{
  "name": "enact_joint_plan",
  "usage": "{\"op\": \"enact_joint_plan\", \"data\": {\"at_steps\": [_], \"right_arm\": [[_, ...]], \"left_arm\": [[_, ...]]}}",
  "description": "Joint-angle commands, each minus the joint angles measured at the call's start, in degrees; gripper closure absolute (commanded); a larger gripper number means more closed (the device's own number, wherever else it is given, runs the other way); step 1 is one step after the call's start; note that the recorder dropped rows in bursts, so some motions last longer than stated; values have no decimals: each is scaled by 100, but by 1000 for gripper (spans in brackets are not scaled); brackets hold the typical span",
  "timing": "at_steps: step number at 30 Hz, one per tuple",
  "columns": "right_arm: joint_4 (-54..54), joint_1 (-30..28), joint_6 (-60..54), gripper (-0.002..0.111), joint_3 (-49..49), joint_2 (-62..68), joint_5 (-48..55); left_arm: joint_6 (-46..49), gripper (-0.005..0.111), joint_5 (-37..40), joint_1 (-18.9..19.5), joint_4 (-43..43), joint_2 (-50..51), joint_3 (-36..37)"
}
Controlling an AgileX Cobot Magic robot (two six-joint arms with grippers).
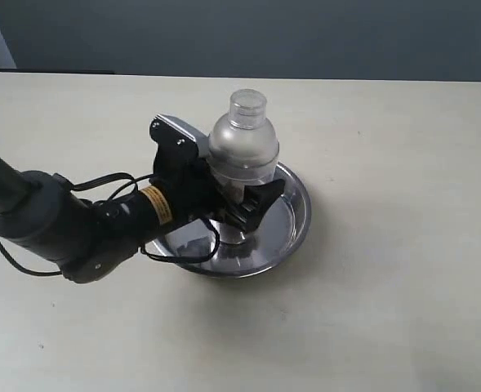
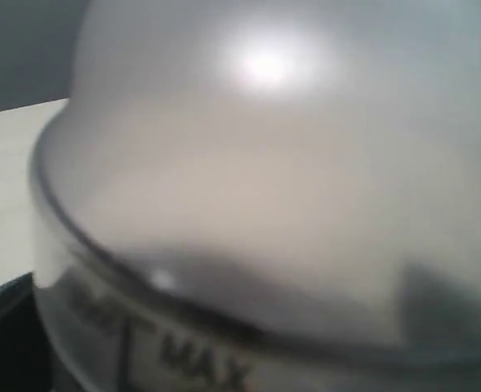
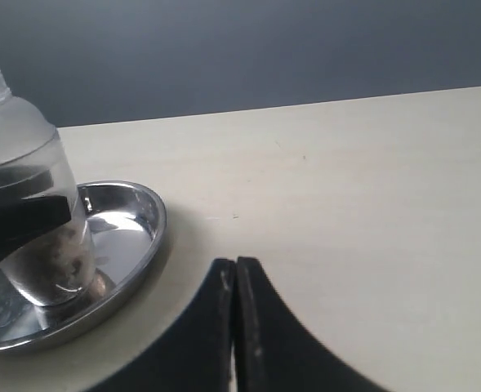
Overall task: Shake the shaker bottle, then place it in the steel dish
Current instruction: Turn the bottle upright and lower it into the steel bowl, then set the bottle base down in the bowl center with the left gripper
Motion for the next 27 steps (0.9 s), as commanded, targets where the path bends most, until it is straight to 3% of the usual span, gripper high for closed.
{"op": "enact_joint_plan", "data": {"at_steps": [1, 9, 27], "right_arm": [[-39, 10, -7, 109, 7, -22, -57], [-39, 10, -7, 109, 7, -22, -57], [-53, 10, -7, 109, 7, -22, -57]], "left_arm": [[5, 7, -542, -8, 77, 29, 25], [298, 1, -576, -8, -441, 19, 51], [452, 1, -675, -8, -441, 19, 223]]}}
